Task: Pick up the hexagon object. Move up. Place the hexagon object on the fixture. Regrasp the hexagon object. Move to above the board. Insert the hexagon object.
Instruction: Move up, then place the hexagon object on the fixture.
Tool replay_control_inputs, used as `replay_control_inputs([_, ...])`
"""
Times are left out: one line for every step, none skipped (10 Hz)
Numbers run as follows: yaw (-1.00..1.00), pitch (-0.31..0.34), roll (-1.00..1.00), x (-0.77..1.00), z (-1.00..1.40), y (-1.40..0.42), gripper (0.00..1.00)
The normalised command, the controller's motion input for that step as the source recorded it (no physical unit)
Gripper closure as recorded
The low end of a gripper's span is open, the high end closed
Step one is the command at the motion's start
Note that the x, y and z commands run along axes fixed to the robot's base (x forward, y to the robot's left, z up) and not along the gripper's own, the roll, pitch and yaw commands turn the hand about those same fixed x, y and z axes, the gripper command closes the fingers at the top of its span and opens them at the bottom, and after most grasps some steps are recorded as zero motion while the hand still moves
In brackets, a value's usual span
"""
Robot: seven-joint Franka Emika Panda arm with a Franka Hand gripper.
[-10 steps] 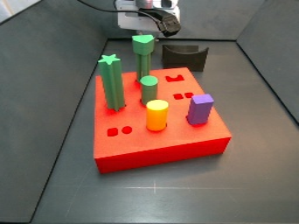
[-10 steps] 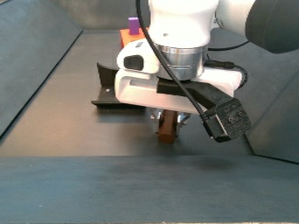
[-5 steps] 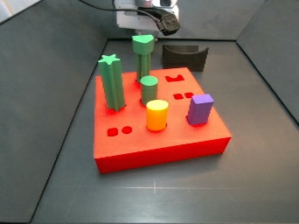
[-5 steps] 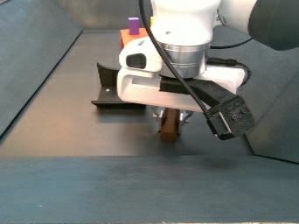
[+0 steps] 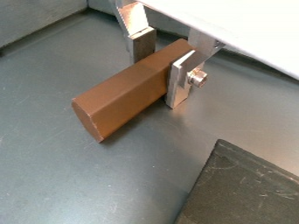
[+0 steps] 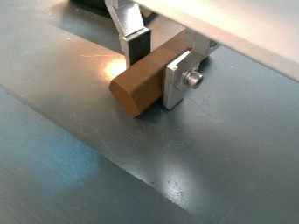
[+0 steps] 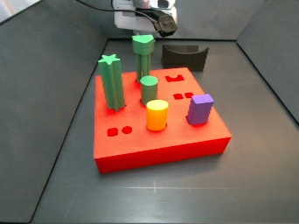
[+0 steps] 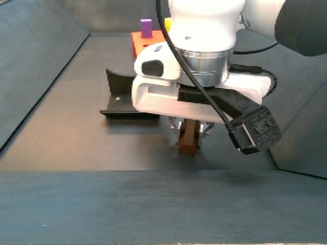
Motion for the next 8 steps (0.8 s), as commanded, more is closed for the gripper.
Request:
replay_control_inputs([0.0, 0.0, 0.0, 0.0, 0.83, 0.0, 1.0])
replay_control_inputs([-0.01, 0.001, 0.0, 0.0, 0.83, 0.0, 1.0])
replay_control_inputs([-0.02, 0.025, 0.02, -0.04, 0.68, 0.0, 1.0])
replay_control_inputs([-0.02, 0.03, 0.03, -0.04, 0.6, 0.0, 1.0])
replay_control_inputs([-0.02, 0.054, 0.05, -0.02, 0.41, 0.0, 1.0])
replay_control_inputs([-0.02, 0.077, 0.07, -0.02, 0.23, 0.0, 1.0])
replay_control_inputs([0.0, 0.0, 0.0, 0.0, 1.0, 0.0, 1.0])
replay_control_inputs([0.01, 0.001, 0.0, 0.0, 1.0, 0.0, 1.0])
